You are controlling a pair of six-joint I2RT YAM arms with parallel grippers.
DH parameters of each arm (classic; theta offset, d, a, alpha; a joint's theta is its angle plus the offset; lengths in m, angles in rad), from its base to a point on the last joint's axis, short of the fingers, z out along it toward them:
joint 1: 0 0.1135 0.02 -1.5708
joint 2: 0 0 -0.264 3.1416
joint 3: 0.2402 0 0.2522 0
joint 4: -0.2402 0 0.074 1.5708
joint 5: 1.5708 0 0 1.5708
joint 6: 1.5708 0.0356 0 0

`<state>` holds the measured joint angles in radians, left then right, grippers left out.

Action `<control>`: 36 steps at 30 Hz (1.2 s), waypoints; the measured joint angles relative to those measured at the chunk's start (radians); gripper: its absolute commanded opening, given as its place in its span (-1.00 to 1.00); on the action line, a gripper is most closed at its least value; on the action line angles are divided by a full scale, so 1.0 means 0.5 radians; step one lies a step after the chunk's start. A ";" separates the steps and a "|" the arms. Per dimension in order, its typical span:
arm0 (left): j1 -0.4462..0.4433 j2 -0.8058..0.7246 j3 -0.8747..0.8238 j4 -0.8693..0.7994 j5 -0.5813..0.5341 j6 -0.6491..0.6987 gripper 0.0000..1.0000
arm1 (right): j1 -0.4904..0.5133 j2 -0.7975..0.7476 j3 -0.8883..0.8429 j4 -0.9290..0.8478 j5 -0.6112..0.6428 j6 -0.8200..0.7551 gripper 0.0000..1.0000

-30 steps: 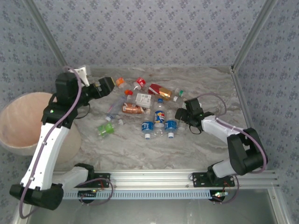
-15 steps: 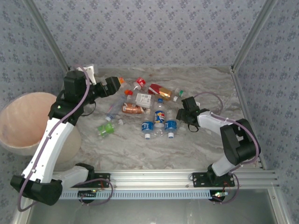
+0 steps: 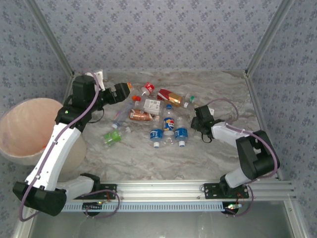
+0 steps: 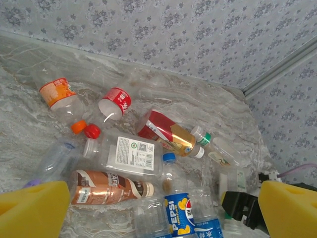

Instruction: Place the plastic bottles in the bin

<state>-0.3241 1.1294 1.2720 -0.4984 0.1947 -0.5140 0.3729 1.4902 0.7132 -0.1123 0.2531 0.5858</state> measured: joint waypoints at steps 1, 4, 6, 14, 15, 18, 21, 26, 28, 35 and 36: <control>-0.010 0.016 -0.005 0.008 0.001 0.001 0.96 | 0.000 -0.042 -0.023 0.013 0.013 -0.008 0.11; -0.052 0.077 -0.007 0.025 0.006 0.005 0.96 | 0.000 -0.193 -0.089 0.072 0.039 -0.064 0.08; -0.091 0.127 -0.007 0.044 0.005 0.017 0.96 | 0.002 -0.298 -0.125 0.121 0.040 -0.109 0.04; -0.210 0.273 -0.044 0.202 0.111 -0.008 0.96 | 0.067 -0.620 -0.230 0.385 -0.202 -0.298 0.00; -0.221 0.290 -0.059 0.254 0.146 -0.023 0.96 | 0.093 -0.641 -0.230 0.426 -0.252 -0.323 0.00; -0.282 0.342 -0.091 0.388 0.225 -0.060 0.96 | 0.175 -0.676 -0.230 0.547 -0.392 -0.379 0.00; -0.368 0.414 -0.092 0.501 0.276 -0.092 0.96 | 0.270 -0.677 -0.225 0.641 -0.509 -0.428 0.00; -0.472 0.530 -0.087 0.591 0.306 -0.134 0.96 | 0.415 -0.637 -0.175 0.785 -0.692 -0.524 0.02; -0.501 0.571 -0.080 0.596 0.288 -0.156 0.96 | 0.467 -0.610 -0.135 0.826 -0.745 -0.565 0.02; -0.545 0.660 -0.054 0.651 0.211 -0.291 0.96 | 0.570 -0.525 -0.031 0.873 -0.780 -0.639 0.03; -0.549 0.669 -0.054 0.677 0.218 -0.305 0.96 | 0.578 -0.511 -0.021 0.874 -0.790 -0.647 0.02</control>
<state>-0.5983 1.4639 1.2449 -0.1600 0.3038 -0.6666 0.6617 1.2346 0.7029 0.3248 -0.1417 0.2623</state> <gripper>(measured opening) 0.979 0.578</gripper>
